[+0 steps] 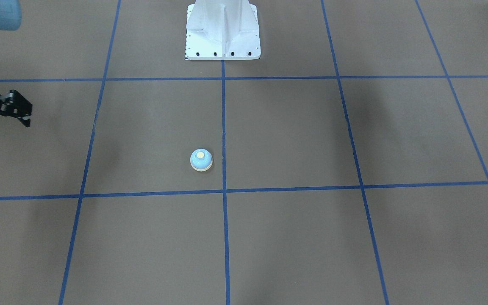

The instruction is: Place and press bell with both arms

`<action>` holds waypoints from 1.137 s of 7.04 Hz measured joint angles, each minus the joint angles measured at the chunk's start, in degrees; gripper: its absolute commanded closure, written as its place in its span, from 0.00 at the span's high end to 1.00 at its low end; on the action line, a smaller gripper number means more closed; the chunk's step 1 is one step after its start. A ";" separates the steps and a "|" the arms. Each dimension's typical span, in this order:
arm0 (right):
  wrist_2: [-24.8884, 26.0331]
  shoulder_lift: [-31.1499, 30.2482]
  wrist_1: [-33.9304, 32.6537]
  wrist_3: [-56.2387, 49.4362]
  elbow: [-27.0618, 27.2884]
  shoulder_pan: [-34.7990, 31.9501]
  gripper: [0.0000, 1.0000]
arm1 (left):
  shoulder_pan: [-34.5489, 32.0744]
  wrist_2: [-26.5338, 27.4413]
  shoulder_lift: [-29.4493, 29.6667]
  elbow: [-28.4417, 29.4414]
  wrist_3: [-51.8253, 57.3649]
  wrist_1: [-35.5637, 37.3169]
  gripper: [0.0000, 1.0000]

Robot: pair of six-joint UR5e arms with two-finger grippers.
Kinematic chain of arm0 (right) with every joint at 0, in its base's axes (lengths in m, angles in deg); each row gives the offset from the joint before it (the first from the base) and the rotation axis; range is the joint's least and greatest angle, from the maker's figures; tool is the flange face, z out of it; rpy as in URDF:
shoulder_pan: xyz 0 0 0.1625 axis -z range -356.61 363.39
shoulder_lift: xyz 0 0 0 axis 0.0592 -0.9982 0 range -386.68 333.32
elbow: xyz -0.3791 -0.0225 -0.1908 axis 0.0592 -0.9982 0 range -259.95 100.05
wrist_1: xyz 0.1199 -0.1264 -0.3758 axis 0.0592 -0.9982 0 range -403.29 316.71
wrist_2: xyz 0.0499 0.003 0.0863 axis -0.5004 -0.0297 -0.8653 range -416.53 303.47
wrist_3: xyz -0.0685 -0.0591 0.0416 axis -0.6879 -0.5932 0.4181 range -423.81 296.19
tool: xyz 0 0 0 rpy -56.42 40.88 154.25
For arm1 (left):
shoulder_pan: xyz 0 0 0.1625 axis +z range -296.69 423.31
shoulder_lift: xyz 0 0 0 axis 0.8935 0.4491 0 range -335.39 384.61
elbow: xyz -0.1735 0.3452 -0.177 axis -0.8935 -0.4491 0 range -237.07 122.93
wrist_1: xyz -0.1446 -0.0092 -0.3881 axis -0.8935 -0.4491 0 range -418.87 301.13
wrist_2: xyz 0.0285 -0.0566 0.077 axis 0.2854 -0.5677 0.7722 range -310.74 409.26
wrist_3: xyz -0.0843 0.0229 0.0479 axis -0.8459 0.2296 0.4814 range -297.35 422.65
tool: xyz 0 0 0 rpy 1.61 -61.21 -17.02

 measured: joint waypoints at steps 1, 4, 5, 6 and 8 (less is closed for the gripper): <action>-1.26 -2.39 0.02 -5.99 -0.48 -3.99 1.00 | -0.69 0.05 -0.06 0.57 -0.13 -0.03 1.00; -4.83 -5.55 0.39 -11.26 -4.38 -12.60 1.00 | -1.20 0.54 -3.11 2.56 -0.14 -5.12 1.00; -5.03 -6.51 0.74 -12.62 -5.87 -14.63 1.00 | -1.22 0.69 -4.38 4.31 -0.21 -7.38 1.00; -5.15 -7.19 0.93 -14.47 -7.66 -16.10 1.00 | -1.37 0.65 -5.45 5.61 -0.29 -8.80 1.00; -6.64 -8.88 1.03 -20.56 -10.97 -19.38 1.00 | -2.16 -0.31 -6.45 4.41 -0.46 -7.80 1.00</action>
